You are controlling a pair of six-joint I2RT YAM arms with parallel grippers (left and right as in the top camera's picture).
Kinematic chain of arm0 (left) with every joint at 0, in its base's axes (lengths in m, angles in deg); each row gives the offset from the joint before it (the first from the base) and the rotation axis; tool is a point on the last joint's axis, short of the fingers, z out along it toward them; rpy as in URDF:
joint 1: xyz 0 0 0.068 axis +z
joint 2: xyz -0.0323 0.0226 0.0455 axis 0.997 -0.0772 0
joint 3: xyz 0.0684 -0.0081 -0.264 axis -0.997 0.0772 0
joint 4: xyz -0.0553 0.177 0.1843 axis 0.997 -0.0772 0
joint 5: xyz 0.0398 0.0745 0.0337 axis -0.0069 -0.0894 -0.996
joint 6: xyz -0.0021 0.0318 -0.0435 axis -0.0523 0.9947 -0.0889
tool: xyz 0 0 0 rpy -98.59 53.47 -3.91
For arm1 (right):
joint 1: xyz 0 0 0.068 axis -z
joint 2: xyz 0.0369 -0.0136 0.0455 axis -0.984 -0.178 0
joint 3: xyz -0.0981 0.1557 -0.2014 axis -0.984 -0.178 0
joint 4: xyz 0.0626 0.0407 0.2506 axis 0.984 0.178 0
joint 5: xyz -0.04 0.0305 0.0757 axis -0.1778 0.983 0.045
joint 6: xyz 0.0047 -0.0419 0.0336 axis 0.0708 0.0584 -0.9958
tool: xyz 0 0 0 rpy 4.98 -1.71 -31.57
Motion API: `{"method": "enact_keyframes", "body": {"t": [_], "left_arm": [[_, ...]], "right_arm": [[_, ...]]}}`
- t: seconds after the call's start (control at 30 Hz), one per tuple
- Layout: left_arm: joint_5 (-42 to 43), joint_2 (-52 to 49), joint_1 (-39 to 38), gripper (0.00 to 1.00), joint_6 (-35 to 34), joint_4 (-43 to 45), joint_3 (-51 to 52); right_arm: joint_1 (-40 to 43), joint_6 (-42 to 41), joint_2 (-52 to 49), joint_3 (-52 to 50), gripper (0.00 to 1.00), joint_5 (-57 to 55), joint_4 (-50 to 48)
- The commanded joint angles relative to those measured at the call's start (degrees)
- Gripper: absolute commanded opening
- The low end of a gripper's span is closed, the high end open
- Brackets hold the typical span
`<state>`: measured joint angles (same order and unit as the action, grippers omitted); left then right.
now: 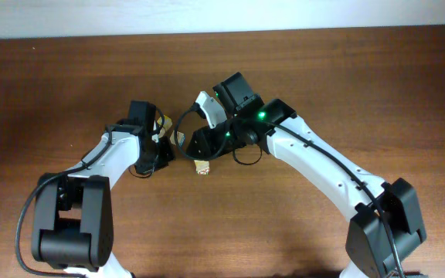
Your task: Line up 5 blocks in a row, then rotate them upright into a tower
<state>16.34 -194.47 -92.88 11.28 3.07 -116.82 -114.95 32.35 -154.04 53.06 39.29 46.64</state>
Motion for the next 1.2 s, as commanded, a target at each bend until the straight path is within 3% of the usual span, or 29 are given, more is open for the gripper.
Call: {"method": "enact_keyframes", "body": {"t": [0.0, 0.37, 0.53, 0.73, 0.87, 0.93, 0.97, 1.03, 1.07, 1.13, 1.17], "left_arm": [[-0.44, -0.09, 0.09, 0.0, -0.68, 0.13, -0.48], [-0.46, -0.09, 0.09, 0.0, -0.39, 0.2, -0.48], [-2.05, 1.01, 1.07, 0.0, 3.65, -2.51, -5.11], [-3.21, 10.47, 5.66, 0.0, 15.45, -9.16, -15.91], [-3.17, 18.34, 6.14, 0.04, 21.4, -9.6, -18.23], [-3.21, 24.28, 6.14, 0.11, 25.2, -9.6, -18.29], [-4.33, 27.63, 6.16, 0.21, 25.68, -9.62, -18.29], [-6.03, 32.33, 6.14, 0.99, 25.68, -10.23, -18.29], [-6.03, 33.7, 6.14, 0.99, 25.68, -11.19, -18.29], [-5.99, 36.06, 6.14, 0.99, 25.68, -13.14, -18.29], [-5.99, 36.52, 6.14, 0.99, 25.68, -13.6, -18.29]], "right_arm": [[-0.44, 0.7, -1.03, 1.53, 0.37, -0.68, 0.26], [-0.35, 2.51, -1.03, 7.21, 0.38, -1.03, 4.17], [2.45, 6.67, 0.85, 15.8, 0.47, -8.24, 13.62], [15.1, 8.85, 9.75, 18.56, 0.72, -11.67, 20.37], [22.21, 10.05, 16.24, 18.56, 0.77, -15.08, 24.79], [25.42, 10.05, 20.41, 18.56, 0.77, -19.43, 27.8], [26.77, 10.03, 22.51, 18.56, 0.77, -21.77, 29.2], [29.09, 10.03, 27.26, 18.56, 0.78, -26.47, 32.04], [29.75, 10.03, 29.4, 18.56, 0.82, -28.28, 33.11], [30.51, 10.03, 35.36, 18.56, 0.99, -31.85, 35.56], [30.51, 10.03, 38.01, 18.56, 0.99, -32.7, 36.52]]}}
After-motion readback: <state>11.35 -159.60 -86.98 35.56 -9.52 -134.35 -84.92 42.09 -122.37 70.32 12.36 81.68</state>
